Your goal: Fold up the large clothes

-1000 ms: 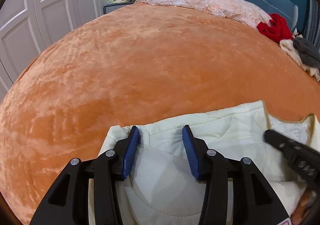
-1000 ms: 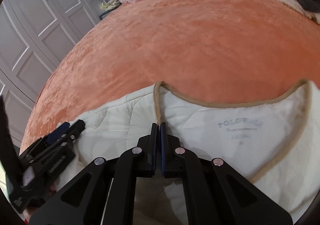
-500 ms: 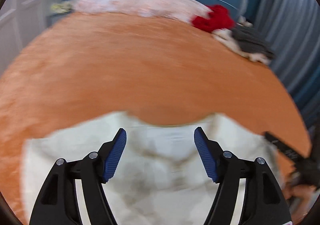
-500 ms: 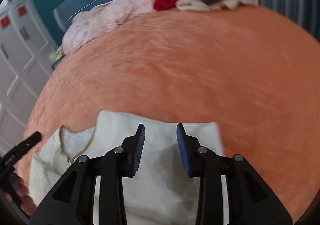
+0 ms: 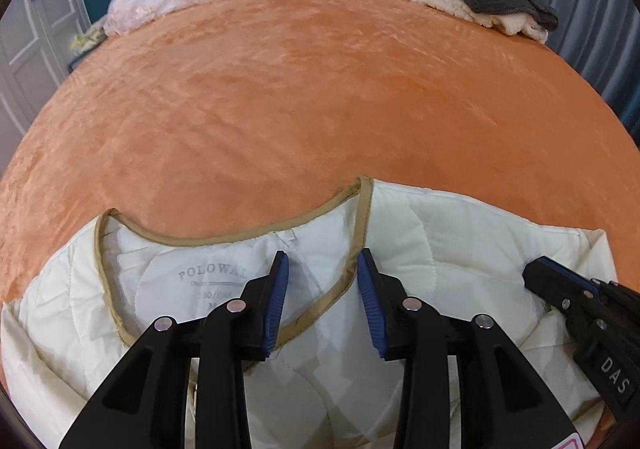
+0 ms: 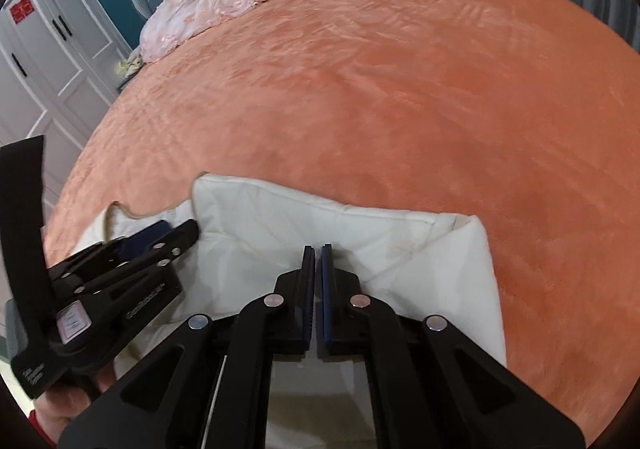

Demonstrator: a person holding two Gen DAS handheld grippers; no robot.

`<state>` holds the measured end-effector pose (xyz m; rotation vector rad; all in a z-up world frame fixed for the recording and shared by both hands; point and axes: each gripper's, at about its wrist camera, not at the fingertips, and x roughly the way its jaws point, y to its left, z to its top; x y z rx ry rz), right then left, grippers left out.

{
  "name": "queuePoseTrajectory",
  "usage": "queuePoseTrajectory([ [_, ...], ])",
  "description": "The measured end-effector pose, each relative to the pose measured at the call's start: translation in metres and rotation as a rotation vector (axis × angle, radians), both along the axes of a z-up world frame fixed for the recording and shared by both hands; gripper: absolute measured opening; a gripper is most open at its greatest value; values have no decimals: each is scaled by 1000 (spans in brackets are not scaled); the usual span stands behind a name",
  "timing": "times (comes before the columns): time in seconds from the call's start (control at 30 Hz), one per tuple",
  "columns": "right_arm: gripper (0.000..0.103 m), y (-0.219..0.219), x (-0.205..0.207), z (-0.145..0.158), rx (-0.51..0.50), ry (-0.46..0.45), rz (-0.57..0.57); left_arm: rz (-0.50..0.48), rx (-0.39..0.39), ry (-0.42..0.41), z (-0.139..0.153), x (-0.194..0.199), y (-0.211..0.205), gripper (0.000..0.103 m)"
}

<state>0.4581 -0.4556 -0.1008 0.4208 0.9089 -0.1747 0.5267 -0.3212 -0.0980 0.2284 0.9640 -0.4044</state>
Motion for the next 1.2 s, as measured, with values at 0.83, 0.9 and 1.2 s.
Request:
queuePoseTrajectory([
  [0.83, 6, 20, -41, 64, -115, -182, -54, 120, -62, -122, 62, -12, 106, 38],
  [0.9, 6, 43, -32, 69, -63, -173, 23, 115, -28, -84, 58, -4, 119, 38],
  [1.2, 18, 147, 33, 7, -96, 38, 288, 57, 9, 19, 10, 0, 130, 36],
])
